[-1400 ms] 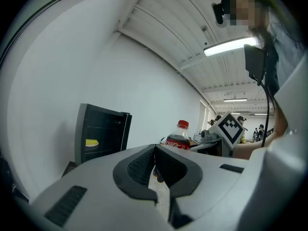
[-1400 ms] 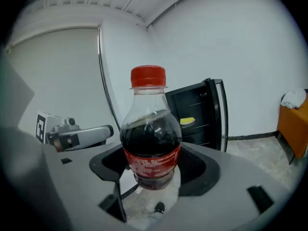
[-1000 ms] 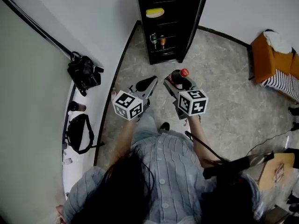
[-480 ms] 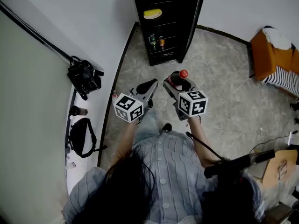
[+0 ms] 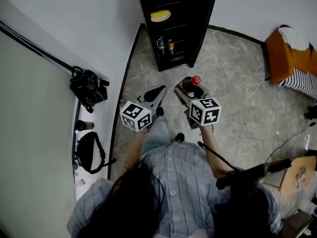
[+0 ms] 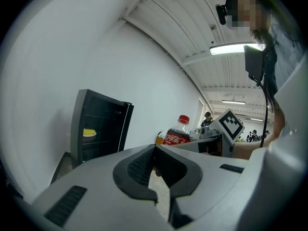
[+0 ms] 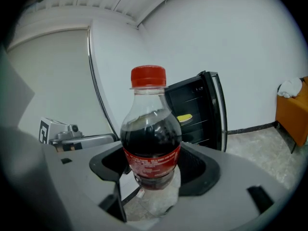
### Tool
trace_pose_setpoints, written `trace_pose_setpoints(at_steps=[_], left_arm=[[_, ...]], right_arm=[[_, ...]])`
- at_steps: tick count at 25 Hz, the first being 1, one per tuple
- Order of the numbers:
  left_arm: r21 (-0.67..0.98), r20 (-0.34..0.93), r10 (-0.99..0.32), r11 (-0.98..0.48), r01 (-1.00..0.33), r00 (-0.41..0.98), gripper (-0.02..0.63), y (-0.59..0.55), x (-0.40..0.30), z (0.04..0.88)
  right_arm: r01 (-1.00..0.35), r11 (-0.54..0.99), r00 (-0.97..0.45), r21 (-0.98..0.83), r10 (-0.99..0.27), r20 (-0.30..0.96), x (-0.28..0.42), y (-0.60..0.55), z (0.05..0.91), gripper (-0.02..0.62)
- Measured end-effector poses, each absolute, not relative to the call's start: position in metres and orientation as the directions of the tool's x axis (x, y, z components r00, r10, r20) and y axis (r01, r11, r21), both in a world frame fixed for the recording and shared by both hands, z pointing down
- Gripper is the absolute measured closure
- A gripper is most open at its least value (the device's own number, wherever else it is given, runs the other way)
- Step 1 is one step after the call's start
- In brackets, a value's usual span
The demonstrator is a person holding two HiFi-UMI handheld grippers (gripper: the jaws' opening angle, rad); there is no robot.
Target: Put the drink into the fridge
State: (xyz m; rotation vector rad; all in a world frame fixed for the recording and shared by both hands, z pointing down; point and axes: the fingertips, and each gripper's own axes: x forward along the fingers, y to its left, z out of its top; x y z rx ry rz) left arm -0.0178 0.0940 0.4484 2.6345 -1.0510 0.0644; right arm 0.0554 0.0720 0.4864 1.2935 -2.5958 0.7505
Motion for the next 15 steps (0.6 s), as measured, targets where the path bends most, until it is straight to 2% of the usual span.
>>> trace_pose_setpoints(at_steps=[15], left_arm=[[0.26,0.166,-0.601,-0.738,-0.623,0.782,0.598,-0.026,-0.065,0.445]], right_arm=[[-0.811,0.424,-0.568,-0.404,-0.738,0.364,0.01,-0.041,0.491,0.298]])
